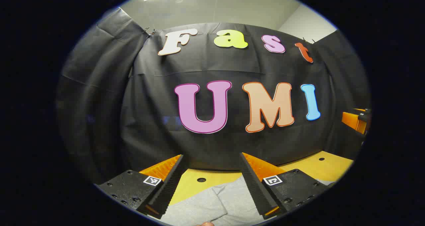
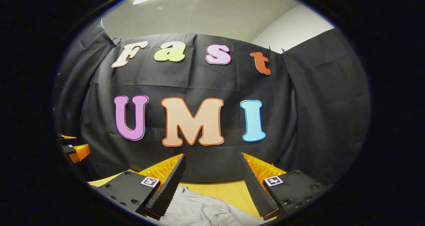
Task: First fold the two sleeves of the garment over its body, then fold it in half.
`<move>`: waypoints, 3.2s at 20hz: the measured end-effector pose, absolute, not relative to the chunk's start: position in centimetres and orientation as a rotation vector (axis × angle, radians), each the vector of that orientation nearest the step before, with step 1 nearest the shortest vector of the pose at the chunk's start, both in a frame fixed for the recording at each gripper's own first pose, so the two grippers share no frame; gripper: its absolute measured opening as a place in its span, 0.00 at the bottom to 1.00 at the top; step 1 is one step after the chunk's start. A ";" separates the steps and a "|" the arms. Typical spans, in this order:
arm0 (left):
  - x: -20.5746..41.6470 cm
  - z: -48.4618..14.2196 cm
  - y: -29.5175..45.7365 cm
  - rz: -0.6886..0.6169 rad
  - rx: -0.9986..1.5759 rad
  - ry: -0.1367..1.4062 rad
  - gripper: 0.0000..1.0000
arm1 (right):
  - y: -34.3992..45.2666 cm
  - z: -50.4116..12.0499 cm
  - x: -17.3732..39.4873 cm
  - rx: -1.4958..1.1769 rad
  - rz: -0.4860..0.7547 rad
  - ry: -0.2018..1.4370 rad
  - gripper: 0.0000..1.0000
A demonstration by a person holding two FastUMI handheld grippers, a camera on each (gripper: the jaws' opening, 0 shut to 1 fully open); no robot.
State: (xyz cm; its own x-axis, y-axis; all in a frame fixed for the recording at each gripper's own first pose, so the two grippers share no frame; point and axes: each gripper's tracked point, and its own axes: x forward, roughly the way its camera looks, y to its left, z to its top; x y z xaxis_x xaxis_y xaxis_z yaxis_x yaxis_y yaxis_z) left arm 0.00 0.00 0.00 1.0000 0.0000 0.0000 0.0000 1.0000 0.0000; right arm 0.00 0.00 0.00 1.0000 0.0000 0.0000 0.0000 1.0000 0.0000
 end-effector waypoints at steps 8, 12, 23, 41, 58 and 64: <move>-0.7 0.5 0.1 0.006 0.007 -0.010 0.95 | 1.1 0.8 -0.3 -0.033 0.033 -0.017 0.98; -1.0 0.7 0.3 0.006 0.013 -0.011 0.95 | 1.5 0.8 -0.5 -0.033 0.041 -0.019 0.99; -1.6 1.0 0.5 0.004 0.024 -0.027 0.94 | 1.7 0.6 -1.4 -0.051 0.038 -0.015 0.99; -1.2 0.7 -2.3 -0.067 0.008 -0.033 0.94 | -11.0 -4.9 -2.2 -0.140 -0.173 0.142 1.00; -0.4 0.0 -5.3 -0.126 0.016 -0.017 0.94 | -25.8 -19.5 -12.8 -0.102 -0.422 0.547 1.00; -0.1 -0.2 -6.3 -0.147 0.021 -0.013 0.94 | -26.8 -25.8 -17.3 -0.075 -0.436 0.726 1.00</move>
State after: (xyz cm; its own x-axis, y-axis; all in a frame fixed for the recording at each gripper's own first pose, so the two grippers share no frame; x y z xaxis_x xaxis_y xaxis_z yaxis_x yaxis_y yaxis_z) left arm -0.05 -6.29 -0.18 0.9892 -0.1464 0.0119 0.1461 0.9890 0.0217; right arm -17.32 -26.78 -25.76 0.6622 -0.4108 -0.6267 0.3596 0.9079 -0.2152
